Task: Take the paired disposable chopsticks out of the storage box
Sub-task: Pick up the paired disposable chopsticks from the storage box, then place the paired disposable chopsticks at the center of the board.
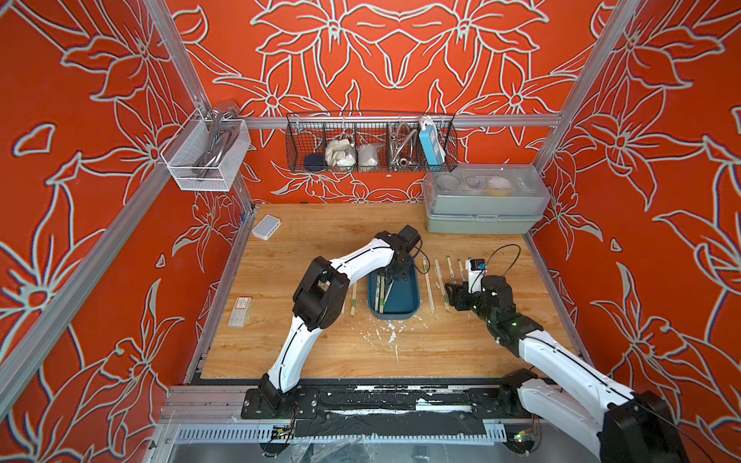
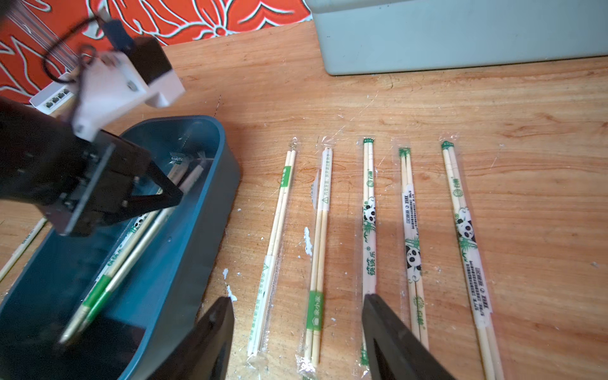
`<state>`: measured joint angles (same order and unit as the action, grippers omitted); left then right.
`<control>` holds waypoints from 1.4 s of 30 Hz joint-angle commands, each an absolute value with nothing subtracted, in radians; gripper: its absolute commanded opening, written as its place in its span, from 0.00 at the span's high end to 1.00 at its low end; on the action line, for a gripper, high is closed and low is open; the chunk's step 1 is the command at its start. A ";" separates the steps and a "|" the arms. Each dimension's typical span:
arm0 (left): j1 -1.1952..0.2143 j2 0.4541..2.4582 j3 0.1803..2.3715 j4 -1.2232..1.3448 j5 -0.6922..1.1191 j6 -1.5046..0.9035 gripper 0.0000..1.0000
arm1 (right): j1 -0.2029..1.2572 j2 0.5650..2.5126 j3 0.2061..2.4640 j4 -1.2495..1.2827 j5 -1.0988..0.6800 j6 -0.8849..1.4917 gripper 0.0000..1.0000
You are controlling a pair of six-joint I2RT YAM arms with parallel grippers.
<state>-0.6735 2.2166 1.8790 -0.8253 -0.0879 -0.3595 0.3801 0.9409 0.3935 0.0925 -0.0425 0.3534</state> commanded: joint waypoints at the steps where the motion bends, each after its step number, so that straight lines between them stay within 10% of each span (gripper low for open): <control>1: -0.674 2.144 1.877 -0.845 -0.081 -0.356 1.00 | 0.385 0.928 0.413 0.087 -0.034 0.357 0.33; 26: -0.598 1.807 1.641 -0.797 -0.034 -0.392 1.00 | 0.385 0.899 0.379 0.133 -0.074 0.345 0.25; 42: -0.258 1.615 1.319 -0.706 -0.031 -0.155 1.00 | 0.396 0.928 0.356 0.234 -0.197 0.340 0.22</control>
<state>-0.3035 1.6226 1.3502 -0.7387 -0.0246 -0.2569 0.3843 0.9253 0.3721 0.1783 -0.1501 0.3500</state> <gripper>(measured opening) 0.047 0.778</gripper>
